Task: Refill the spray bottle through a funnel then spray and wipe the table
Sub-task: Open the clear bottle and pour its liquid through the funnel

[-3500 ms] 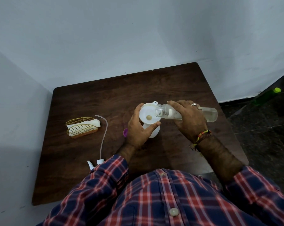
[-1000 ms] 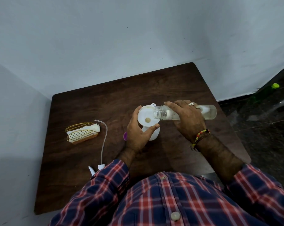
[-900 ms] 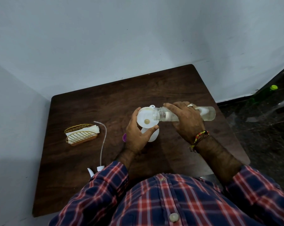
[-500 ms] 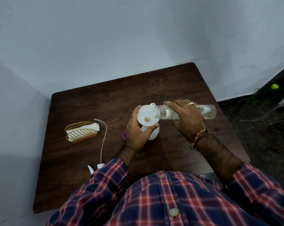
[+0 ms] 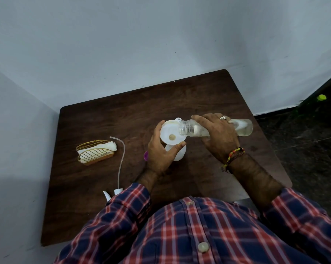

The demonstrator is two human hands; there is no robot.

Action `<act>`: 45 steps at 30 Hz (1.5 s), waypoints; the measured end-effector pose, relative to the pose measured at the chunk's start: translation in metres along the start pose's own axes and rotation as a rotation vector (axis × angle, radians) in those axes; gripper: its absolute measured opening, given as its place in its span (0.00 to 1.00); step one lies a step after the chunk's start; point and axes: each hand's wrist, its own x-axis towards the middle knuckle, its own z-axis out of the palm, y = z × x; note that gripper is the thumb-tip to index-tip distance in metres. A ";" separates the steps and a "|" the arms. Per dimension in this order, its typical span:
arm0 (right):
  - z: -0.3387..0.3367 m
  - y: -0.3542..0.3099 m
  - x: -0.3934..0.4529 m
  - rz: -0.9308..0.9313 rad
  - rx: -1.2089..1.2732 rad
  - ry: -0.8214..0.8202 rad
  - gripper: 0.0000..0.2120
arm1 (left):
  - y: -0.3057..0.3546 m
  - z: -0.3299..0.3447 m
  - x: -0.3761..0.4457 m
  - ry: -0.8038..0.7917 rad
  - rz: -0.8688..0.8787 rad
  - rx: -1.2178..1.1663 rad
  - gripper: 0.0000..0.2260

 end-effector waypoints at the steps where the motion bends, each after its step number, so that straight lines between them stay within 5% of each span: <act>1: 0.000 0.000 0.000 0.001 0.000 -0.001 0.30 | 0.000 0.000 0.000 -0.001 -0.001 -0.001 0.40; 45: 0.000 -0.001 0.000 -0.005 -0.016 0.029 0.29 | -0.004 0.002 0.000 0.012 0.028 -0.002 0.40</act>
